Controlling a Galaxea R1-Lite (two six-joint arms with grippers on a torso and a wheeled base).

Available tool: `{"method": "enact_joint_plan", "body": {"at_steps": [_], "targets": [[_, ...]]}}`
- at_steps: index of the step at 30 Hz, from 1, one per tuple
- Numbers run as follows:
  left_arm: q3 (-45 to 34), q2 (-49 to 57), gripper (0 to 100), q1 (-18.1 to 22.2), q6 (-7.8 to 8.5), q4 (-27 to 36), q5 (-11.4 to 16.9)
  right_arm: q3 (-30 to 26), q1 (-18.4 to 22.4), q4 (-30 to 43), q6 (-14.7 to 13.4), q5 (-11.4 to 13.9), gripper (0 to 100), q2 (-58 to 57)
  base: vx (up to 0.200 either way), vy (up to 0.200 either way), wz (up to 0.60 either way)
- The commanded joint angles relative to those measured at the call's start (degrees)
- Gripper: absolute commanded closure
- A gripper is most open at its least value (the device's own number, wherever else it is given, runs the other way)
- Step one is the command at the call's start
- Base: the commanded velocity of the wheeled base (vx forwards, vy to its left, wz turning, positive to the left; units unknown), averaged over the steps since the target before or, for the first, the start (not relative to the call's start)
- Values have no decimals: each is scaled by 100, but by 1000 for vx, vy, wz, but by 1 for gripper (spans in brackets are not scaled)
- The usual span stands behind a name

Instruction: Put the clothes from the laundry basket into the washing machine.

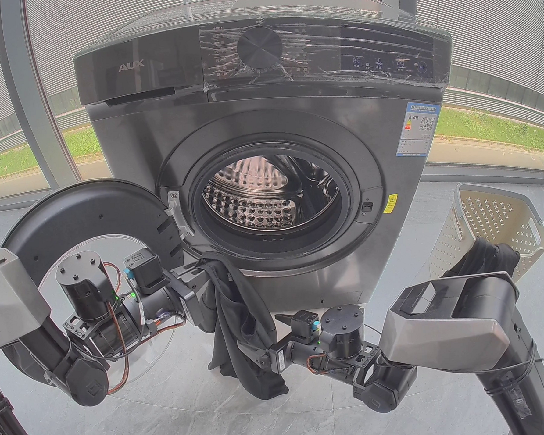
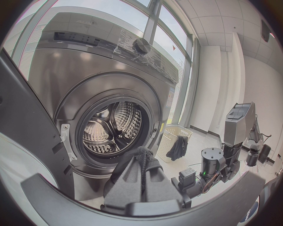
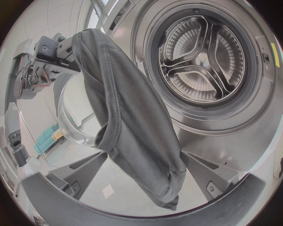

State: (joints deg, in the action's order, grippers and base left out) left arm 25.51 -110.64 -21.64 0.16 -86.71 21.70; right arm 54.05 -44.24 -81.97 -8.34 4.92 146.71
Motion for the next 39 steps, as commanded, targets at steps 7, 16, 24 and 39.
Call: {"method": "enact_joint_plan", "body": {"at_steps": [7,16,24,39], "targets": [[-3,8,100,-25,-7,-12,1,448,-15,-74,-1,-159,100,340,0,0,0],[-11,-98,100,63,11,-12,1,70,-15,-337,16,-194,100,129,0,0,0],[-29,-168,100,169,2,-12,10,-923,65,-627,34,-361,100,-626,0,0,0],[15,-151,100,292,2,-12,10,-2215,601,-654,324,-308,100,-1514,0,0,0]]}}
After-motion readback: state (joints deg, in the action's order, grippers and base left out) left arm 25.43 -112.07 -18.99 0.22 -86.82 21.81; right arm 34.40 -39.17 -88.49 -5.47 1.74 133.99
